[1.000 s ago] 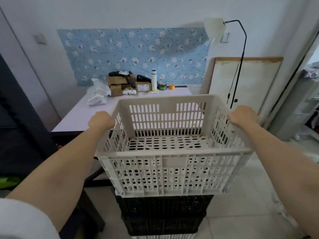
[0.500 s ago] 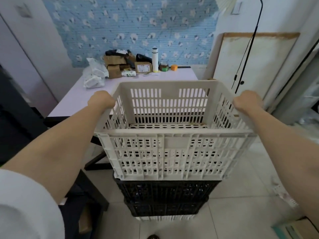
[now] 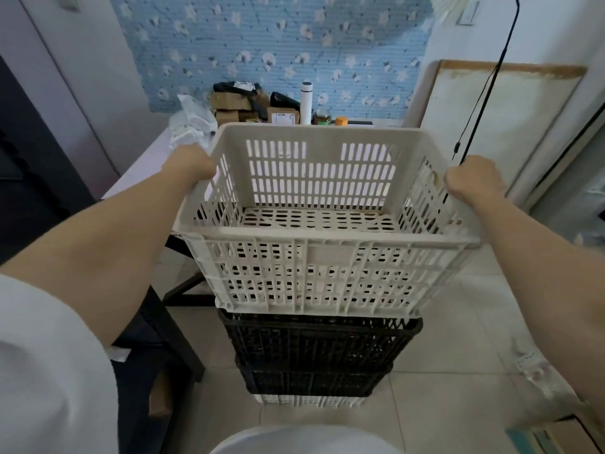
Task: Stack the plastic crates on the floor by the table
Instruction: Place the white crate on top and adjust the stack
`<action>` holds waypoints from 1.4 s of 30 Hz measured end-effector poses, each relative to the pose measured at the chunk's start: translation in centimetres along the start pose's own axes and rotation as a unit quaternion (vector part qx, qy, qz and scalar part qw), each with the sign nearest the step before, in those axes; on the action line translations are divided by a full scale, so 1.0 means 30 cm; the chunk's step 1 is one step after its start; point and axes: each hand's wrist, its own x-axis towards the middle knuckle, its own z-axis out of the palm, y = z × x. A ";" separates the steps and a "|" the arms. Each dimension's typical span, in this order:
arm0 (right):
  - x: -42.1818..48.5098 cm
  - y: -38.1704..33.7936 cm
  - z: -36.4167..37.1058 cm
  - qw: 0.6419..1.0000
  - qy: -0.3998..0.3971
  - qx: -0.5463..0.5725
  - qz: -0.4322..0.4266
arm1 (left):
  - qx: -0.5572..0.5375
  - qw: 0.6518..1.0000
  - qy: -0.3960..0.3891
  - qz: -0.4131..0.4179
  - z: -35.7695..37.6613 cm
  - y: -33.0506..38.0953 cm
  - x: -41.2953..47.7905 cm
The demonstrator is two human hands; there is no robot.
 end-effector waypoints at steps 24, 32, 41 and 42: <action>-0.018 0.040 0.070 0.999 -0.023 -0.012 0.020 | 0.024 0.999 0.010 -0.025 0.085 -0.016 -0.010; -0.008 0.043 0.077 0.999 -0.033 -0.021 0.021 | 0.031 0.999 -0.003 -0.020 0.077 -0.020 -0.016; -0.034 0.087 0.043 0.991 -0.113 0.068 0.039 | -0.085 0.993 -0.036 -0.071 0.097 -0.080 -0.099; -0.041 0.094 0.039 0.980 -0.148 0.124 0.050 | -0.151 0.983 -0.026 -0.106 0.098 -0.086 -0.122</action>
